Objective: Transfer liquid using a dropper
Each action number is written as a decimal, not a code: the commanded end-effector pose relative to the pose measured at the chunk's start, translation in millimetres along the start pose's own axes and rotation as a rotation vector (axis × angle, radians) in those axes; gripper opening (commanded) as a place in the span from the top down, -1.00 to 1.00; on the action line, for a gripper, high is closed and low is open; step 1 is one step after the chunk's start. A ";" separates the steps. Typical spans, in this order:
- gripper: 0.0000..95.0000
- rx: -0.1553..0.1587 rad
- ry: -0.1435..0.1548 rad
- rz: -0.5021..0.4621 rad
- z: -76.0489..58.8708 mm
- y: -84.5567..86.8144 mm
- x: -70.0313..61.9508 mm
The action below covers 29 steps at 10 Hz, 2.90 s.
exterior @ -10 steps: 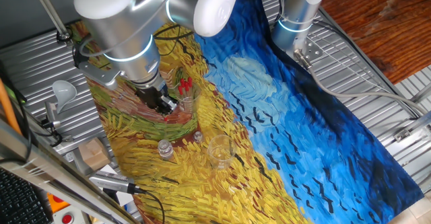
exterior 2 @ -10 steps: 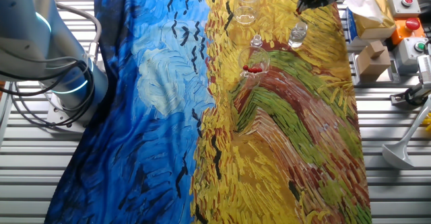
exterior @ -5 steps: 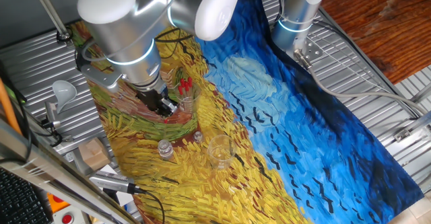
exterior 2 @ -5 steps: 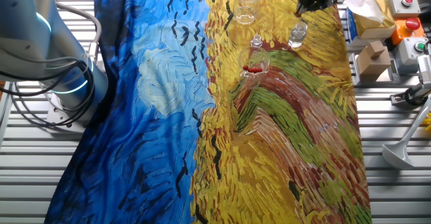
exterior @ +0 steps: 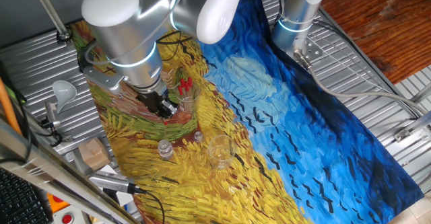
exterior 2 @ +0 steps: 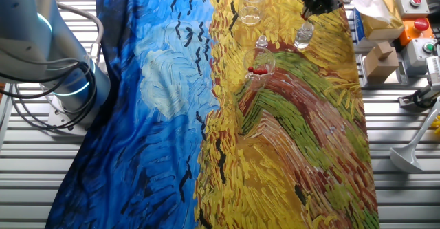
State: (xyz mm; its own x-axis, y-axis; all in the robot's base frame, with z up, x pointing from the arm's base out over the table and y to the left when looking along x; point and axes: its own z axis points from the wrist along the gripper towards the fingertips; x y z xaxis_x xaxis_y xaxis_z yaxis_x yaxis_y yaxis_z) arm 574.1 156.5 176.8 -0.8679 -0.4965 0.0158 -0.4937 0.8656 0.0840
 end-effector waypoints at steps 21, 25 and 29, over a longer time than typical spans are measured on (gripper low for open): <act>1.00 0.018 -0.015 -0.012 27.4 -0.1 -11.4; 1.00 0.020 -0.017 -0.013 31.1 -0.5 -13.8; 1.00 0.022 -0.017 -0.017 34.0 -1.0 -17.6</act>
State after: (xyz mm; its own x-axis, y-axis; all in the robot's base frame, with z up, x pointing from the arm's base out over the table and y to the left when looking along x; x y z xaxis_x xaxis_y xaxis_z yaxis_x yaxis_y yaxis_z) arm 588.5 167.2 142.0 -0.8601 -0.5102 -0.0016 -0.5092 0.8583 0.0634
